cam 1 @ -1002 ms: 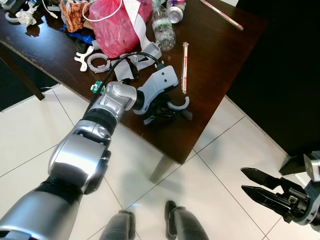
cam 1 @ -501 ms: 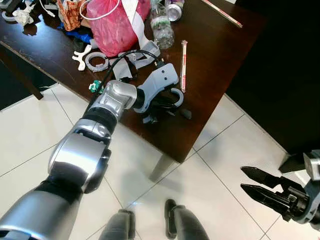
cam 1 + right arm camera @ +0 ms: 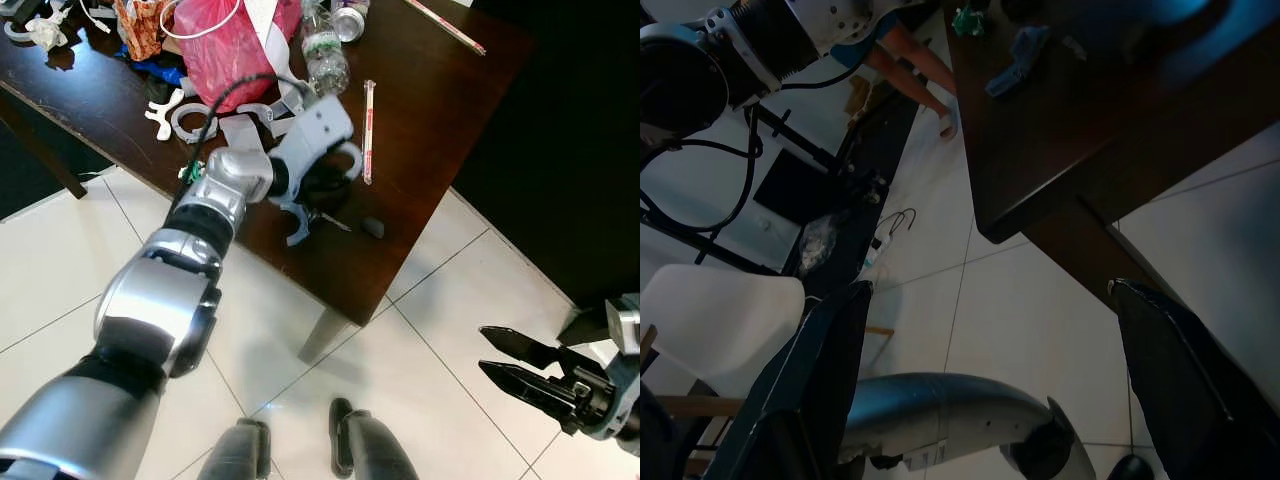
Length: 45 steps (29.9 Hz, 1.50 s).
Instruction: Picking trash to rubbish bin
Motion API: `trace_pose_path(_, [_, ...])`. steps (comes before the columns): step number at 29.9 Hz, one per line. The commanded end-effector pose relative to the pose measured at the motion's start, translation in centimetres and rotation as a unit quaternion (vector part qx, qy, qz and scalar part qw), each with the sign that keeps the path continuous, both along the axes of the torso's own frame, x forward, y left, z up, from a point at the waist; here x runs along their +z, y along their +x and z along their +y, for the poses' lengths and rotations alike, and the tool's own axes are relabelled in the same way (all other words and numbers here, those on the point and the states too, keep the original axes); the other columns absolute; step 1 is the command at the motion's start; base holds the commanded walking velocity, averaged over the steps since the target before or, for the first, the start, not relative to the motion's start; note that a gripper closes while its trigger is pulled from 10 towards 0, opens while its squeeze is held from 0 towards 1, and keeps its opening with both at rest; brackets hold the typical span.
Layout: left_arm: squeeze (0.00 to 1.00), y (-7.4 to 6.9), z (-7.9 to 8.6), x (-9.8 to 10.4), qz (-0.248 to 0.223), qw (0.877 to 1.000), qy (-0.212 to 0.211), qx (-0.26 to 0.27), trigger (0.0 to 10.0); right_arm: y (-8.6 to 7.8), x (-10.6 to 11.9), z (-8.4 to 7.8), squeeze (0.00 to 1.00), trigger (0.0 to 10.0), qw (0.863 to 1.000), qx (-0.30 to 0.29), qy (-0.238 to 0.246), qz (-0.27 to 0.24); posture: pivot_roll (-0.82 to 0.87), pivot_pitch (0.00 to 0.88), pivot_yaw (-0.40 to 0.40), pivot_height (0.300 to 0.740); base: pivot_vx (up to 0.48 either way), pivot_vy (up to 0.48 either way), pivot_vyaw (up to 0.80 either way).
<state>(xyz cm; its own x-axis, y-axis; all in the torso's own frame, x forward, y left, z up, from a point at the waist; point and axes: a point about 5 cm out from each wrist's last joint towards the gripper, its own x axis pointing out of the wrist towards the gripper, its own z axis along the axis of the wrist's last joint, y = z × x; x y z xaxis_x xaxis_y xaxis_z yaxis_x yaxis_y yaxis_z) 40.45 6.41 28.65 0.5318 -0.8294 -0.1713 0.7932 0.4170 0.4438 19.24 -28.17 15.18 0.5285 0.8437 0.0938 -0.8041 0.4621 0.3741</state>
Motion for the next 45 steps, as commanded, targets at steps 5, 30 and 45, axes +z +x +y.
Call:
trace_pose_path(5, [0.00, 0.1, 1.5, 3.3, -0.050, 0.996, -0.067, 0.013, 5.4, 0.4, 0.0, 0.2, 0.00, 10.0, 0.999, -0.003, 0.028, -0.017, -0.10, 0.359, -0.017, 0.740, 0.000, 0.000, 0.00])
trace_pose_path(30, [0.00, -3.7, 2.2, -1.8, 0.008, 0.986, -0.161, -0.039, 10.0, 5.9, 1.8, 0.6, 0.00, 10.0, 0.984, -0.067, 0.092, -0.135, 0.00, 0.226, -0.012, 0.740, 0.000, 0.000, 0.00])
trace_pose_path(45, [0.00, -8.1, 1.1, -2.7, 0.008, 0.984, -0.163, -0.076, 10.0, 9.6, 1.6, 0.2, 0.00, 10.0, 0.966, -0.183, 0.089, -0.159, 0.04, 0.164, -0.022, 0.740, 0.000, 0.000, 0.00])
